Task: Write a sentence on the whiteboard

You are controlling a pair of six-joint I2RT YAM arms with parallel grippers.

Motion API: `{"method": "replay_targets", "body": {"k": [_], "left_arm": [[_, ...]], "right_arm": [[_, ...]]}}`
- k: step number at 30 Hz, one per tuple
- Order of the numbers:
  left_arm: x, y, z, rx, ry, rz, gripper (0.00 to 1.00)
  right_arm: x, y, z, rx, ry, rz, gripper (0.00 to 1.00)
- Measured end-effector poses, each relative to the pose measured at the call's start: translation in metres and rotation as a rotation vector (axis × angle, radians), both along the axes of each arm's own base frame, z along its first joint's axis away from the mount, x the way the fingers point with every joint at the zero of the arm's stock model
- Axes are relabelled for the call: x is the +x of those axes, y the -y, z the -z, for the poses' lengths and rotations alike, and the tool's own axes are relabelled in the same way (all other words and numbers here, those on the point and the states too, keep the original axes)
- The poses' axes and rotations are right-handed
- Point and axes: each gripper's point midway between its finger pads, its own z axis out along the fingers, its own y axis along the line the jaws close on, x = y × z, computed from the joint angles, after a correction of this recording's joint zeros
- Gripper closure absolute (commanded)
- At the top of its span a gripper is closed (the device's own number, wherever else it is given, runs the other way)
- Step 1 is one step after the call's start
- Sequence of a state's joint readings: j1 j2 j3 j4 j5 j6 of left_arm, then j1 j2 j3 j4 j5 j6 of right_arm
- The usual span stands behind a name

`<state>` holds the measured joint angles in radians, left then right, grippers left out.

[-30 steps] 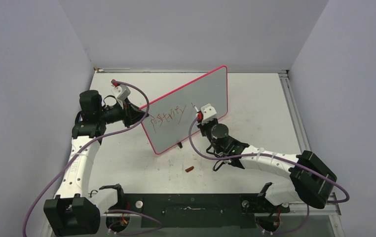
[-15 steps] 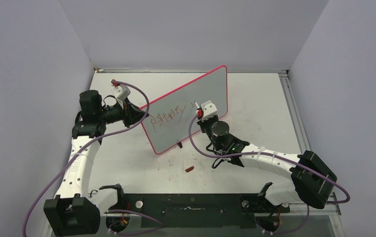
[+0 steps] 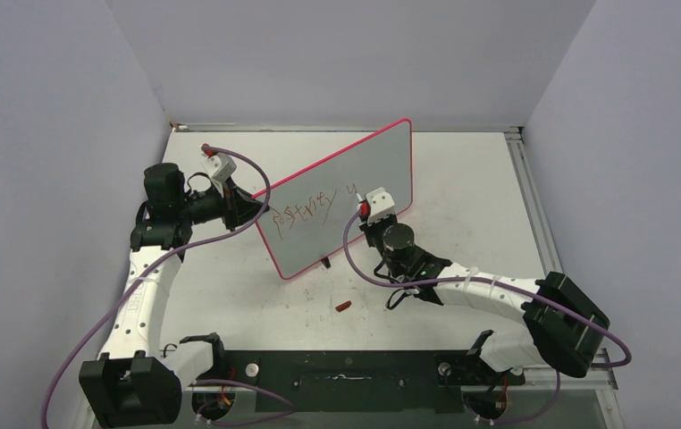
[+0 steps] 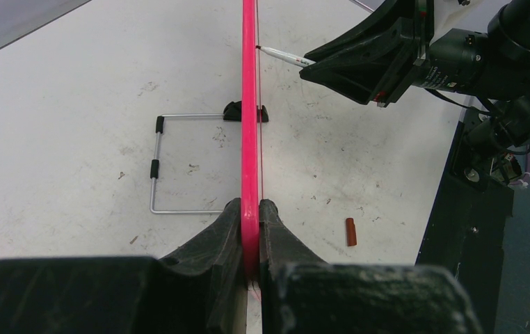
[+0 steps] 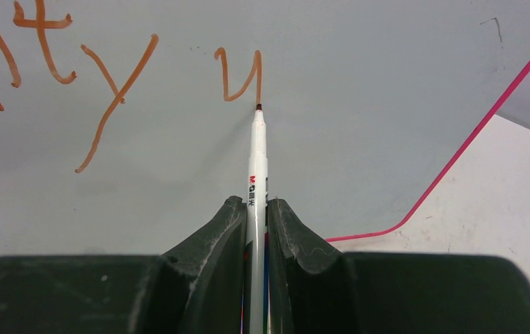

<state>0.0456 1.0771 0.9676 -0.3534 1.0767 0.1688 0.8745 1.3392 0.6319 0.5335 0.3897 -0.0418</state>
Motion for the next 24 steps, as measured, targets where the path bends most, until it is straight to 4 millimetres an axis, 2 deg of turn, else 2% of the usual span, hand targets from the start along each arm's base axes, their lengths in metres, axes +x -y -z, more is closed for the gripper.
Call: {"method": "replay_targets", "body": {"k": [7,16,24], "left_arm": [[0.000,0.000,0.000,0.000,0.000,0.000,1.00],[0.000,0.000,0.000,0.000,-0.001,-0.002,1.00],[0.000,0.000,0.000,0.000,-0.001,-0.002,1.00]], "right_arm": [[0.004,0.004,-0.001,-0.020,0.009,0.009,0.95],[0.016,0.007,-0.025,-0.020,0.058,0.037,0.95],[0.016,0.007,-0.026,-0.026,0.062,0.038,0.95]]}}
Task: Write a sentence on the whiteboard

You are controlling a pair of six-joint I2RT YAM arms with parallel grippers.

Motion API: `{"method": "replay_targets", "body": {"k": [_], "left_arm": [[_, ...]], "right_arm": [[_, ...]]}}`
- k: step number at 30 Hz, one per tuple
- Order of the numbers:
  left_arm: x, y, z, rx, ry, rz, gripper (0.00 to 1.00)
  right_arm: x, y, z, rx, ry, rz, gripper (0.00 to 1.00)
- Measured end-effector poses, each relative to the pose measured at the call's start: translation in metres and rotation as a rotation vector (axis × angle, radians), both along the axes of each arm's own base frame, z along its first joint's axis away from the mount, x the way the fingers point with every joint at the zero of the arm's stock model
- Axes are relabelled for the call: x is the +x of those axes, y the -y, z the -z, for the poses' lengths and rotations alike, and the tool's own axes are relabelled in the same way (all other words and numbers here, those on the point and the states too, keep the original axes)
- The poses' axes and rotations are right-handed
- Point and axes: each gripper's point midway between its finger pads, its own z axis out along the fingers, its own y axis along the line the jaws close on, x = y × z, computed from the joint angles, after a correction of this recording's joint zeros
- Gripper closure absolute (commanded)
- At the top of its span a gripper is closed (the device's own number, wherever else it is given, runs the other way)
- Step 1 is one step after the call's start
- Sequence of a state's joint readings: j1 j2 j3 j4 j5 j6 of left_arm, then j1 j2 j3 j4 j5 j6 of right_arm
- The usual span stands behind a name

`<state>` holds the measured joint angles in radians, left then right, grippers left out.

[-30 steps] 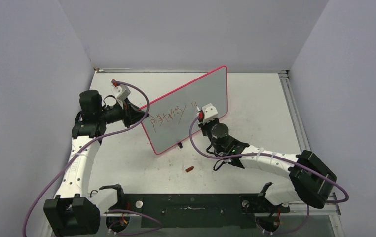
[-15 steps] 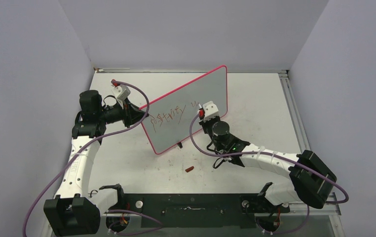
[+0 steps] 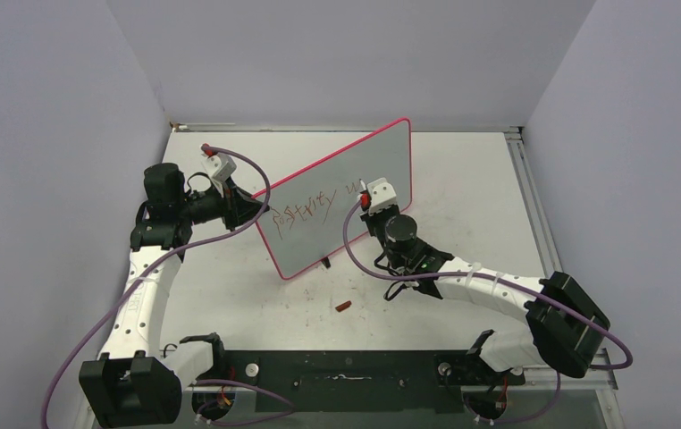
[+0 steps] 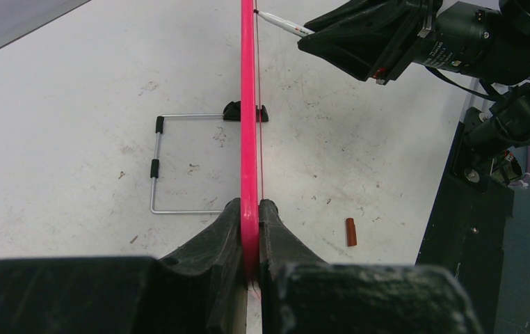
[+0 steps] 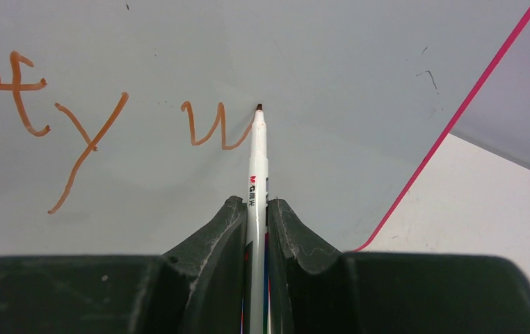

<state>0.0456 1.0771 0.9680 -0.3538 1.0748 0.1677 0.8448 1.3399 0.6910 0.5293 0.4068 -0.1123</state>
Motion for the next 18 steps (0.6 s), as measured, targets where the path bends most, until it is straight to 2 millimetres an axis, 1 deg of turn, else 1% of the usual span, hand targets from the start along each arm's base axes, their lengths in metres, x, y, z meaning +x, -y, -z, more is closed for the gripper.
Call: {"method": "replay_targets", "body": {"k": [4,9,18], "left_arm": [[0.000,0.000,0.000,0.000,0.001,0.002,1.00],[-0.001,0.000,0.000,0.000,0.002,0.002,1.00],[-0.001,0.000,0.000,0.000,0.002,0.003,1.00]], "right_arm": [[-0.002,0.002,-0.002,0.005,0.003,0.000,0.95],[-0.007,0.010,-0.005,0.017,0.012,0.009,0.95],[-0.002,0.019,-0.001,0.014,0.004,0.033,0.95]]}}
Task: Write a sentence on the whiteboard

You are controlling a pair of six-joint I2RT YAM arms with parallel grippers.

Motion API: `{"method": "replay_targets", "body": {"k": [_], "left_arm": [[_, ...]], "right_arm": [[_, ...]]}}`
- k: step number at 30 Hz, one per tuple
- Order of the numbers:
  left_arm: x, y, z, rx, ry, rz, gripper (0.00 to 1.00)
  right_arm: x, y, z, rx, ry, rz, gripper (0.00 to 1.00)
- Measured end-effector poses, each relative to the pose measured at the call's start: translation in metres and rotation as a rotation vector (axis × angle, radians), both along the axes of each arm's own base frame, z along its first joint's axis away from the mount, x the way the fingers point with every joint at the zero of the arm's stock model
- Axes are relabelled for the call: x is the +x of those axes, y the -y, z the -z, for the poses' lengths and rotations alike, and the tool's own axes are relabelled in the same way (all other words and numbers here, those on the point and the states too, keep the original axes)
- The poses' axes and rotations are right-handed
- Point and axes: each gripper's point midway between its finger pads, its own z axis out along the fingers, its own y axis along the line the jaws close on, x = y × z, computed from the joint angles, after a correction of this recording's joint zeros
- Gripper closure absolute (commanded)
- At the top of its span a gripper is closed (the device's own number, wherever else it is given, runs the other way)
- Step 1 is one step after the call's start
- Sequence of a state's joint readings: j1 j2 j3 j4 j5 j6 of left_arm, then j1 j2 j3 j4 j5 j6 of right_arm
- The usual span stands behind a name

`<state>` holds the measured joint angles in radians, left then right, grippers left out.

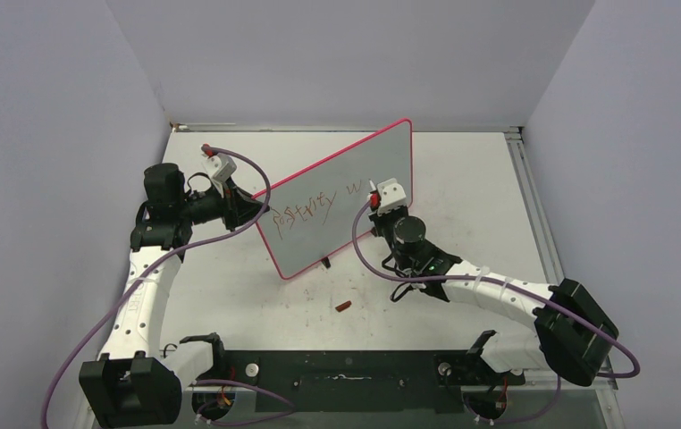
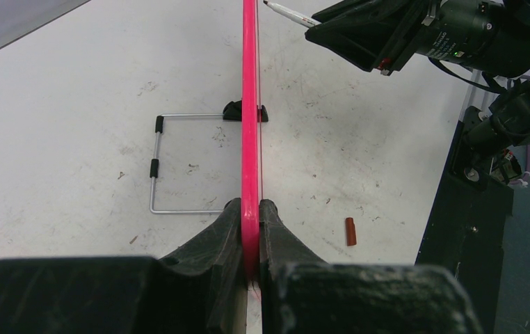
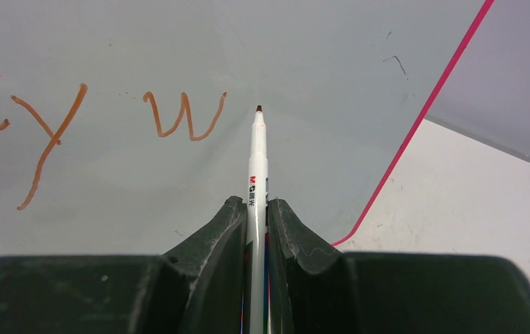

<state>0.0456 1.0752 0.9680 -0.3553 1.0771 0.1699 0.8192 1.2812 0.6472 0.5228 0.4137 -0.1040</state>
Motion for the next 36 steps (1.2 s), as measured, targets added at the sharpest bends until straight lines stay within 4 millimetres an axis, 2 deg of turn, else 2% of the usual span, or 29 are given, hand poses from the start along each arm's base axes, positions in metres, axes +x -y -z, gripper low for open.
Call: {"method": "replay_targets", "body": {"k": [11,28,36], "left_arm": [[0.000,0.000,0.000,0.000,0.000,0.000,1.00],[0.000,0.000,0.000,0.000,-0.001,-0.001,1.00],[0.001,0.000,0.000,0.000,-0.004,-0.005,1.00]], "right_arm": [[0.005,-0.001,0.014,-0.030,-0.021,-0.007,0.95],[0.009,-0.005,0.002,-0.017,0.004,-0.012,0.95],[0.011,-0.007,0.013,-0.013,-0.018,-0.004,0.95]]}}
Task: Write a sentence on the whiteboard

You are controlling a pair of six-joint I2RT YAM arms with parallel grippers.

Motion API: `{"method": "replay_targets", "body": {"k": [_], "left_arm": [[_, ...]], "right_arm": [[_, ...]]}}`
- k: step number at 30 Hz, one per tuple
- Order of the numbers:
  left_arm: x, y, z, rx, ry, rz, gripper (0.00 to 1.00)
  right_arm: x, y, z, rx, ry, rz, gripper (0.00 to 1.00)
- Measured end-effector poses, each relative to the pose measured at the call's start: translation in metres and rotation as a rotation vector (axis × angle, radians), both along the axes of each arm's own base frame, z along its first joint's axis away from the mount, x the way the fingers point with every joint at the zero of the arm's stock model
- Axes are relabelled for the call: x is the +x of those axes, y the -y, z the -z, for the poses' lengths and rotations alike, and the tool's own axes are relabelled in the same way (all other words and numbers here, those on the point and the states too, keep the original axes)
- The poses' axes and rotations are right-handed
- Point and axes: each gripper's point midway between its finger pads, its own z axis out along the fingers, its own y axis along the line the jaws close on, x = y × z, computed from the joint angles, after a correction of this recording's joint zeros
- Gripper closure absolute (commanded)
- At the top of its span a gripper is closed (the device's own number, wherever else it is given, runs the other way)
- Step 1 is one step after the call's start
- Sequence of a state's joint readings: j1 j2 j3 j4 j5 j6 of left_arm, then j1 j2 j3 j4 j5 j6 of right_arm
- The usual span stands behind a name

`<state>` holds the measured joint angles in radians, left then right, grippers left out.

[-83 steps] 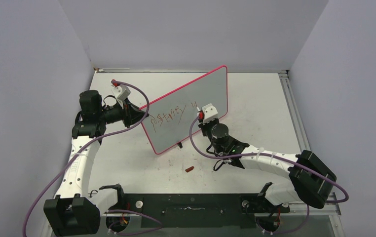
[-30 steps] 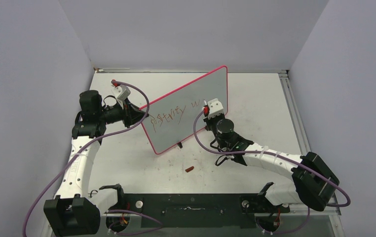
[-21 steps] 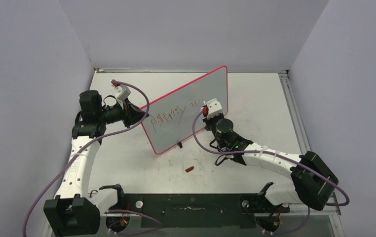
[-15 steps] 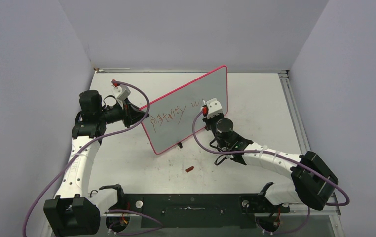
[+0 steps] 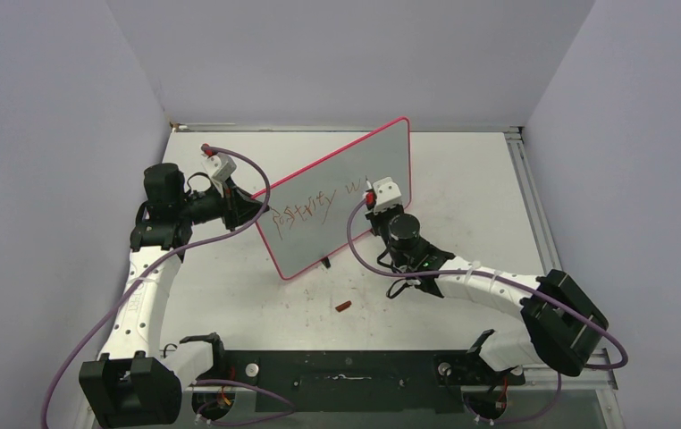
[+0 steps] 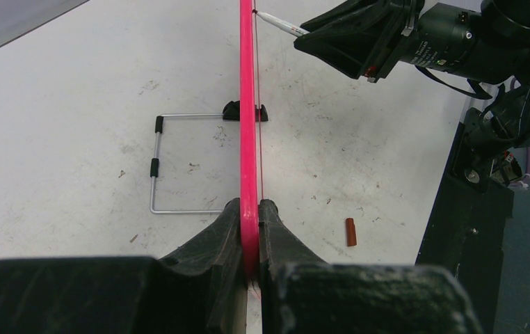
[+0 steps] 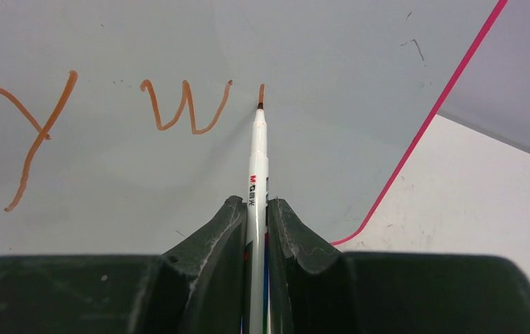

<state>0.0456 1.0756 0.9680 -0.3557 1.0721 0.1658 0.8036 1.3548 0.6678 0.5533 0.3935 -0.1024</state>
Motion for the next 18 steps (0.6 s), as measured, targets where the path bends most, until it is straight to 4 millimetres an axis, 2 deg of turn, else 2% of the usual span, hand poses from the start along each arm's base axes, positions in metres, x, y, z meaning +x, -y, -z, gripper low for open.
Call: {"method": "replay_targets", "body": {"k": [10,15,18], "left_arm": [[0.000,0.000,0.000,0.000,-0.001,-0.001,1.00],[0.000,0.000,0.000,0.000,-0.001,-0.001,1.00],[0.000,0.000,0.000,0.000,0.002,0.002,1.00]], "right_arm": [[-0.004,0.004,0.019,0.006,-0.043,0.009,0.95],[-0.005,0.005,0.018,0.005,-0.043,0.009,0.95],[-0.008,0.008,0.009,0.015,-0.033,0.007,0.95]]}}
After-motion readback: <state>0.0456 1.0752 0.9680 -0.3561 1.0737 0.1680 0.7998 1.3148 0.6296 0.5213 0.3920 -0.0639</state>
